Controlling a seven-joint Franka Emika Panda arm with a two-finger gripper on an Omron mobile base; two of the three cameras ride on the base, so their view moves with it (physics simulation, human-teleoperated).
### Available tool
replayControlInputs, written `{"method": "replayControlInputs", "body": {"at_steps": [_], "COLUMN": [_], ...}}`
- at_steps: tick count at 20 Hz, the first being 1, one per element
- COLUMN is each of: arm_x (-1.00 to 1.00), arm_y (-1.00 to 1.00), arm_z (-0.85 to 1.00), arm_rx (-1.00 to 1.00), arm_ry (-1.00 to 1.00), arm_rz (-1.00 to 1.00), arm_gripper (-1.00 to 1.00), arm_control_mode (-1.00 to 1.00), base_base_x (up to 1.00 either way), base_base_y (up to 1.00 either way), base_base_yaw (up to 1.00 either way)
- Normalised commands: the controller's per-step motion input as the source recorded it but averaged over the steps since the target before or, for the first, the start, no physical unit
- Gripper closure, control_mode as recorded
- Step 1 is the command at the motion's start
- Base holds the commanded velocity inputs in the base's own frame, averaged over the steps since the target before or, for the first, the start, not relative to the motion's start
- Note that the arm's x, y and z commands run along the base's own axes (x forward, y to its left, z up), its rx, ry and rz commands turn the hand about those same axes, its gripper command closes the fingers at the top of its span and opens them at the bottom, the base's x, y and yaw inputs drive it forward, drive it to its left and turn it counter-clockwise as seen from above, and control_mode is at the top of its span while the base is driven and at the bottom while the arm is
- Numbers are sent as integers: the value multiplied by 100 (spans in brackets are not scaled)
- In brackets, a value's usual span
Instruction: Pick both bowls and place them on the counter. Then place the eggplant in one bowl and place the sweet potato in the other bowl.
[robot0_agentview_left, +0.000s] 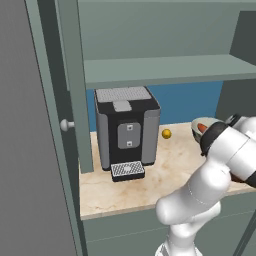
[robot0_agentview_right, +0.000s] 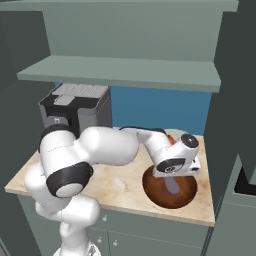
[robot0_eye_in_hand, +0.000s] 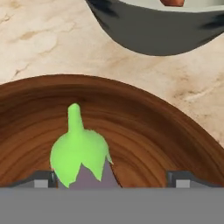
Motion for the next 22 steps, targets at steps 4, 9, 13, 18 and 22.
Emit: {"method": "replayControlInputs", "body": {"at_steps": [4, 9, 13, 18, 22], "arm_x": [-3, -5, -23, -23, -25], "arm_y": [9, 8, 12, 25, 37], "arm_z": [25, 39, 50, 55, 46], "arm_rx": [0, 0, 0, -2, -1], "arm_ry": [-15, -12, -5, 0, 0], "arm_rz": [0, 0, -1, -6, -6], "arm_gripper": [-100, -100, -100, -100, -100], "arm_control_mode": [-100, -100, -100, -100, -100], "base_base_x": [0, 0, 0, 0, 0], "base_base_y": [0, 0, 0, 0, 0], "base_base_yaw": [0, 0, 0, 0, 0]}}
